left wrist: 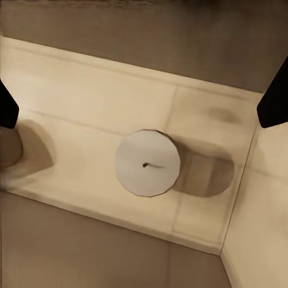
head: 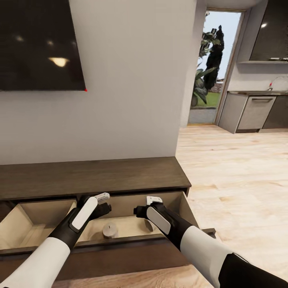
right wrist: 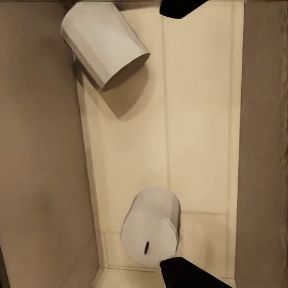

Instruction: Place each of the two pumpkins and all three candles from the living room inside a cabinet in the living room (use any cabinet), then make sure every cabinet is closed, and position the cauldron so it is next to a table in the living room.

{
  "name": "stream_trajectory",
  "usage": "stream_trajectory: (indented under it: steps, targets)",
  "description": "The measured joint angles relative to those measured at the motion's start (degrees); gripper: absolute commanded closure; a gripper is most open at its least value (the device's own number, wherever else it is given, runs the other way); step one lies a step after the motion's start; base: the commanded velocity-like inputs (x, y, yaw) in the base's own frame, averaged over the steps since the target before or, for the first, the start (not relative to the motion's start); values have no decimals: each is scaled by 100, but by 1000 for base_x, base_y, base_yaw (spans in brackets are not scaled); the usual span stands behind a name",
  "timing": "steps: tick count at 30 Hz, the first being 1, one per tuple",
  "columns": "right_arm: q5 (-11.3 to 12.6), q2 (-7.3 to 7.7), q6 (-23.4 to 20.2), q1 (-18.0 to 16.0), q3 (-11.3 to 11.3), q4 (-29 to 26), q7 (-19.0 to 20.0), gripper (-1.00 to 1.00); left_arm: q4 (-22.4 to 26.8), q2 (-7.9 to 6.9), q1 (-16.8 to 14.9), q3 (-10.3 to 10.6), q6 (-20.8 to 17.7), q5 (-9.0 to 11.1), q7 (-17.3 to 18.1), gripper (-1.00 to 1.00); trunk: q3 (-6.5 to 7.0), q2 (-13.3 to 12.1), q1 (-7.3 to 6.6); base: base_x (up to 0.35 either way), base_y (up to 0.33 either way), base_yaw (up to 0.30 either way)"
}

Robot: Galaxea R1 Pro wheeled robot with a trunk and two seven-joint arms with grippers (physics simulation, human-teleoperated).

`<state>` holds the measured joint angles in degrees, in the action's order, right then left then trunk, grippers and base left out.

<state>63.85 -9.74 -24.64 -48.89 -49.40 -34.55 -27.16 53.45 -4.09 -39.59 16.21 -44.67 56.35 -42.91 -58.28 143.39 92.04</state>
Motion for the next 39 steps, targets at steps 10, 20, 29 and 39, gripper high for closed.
stream_trajectory:
  steps: [10,20,29,39]
  targets:
    - [0,2,12,0,0,3,0,-100,181,-6,0,-24,0,1,0,-100,222,-13,-26,-89,0,0]
    - [0,4,46,0,0,8,0,-100,185,-6,0,-23,0,1,0,-100,414,-297,-186,-189,0,0]
    - [-15,14,173,-1,1,73,-1,-100,185,-6,0,-12,0,0,0,-100,576,-658,-387,-34,0,0]
    - [-37,43,554,1,1,104,-2,-100,185,-6,0,25,6,-8,0,-100,755,-1059,-604,-109,27,0]
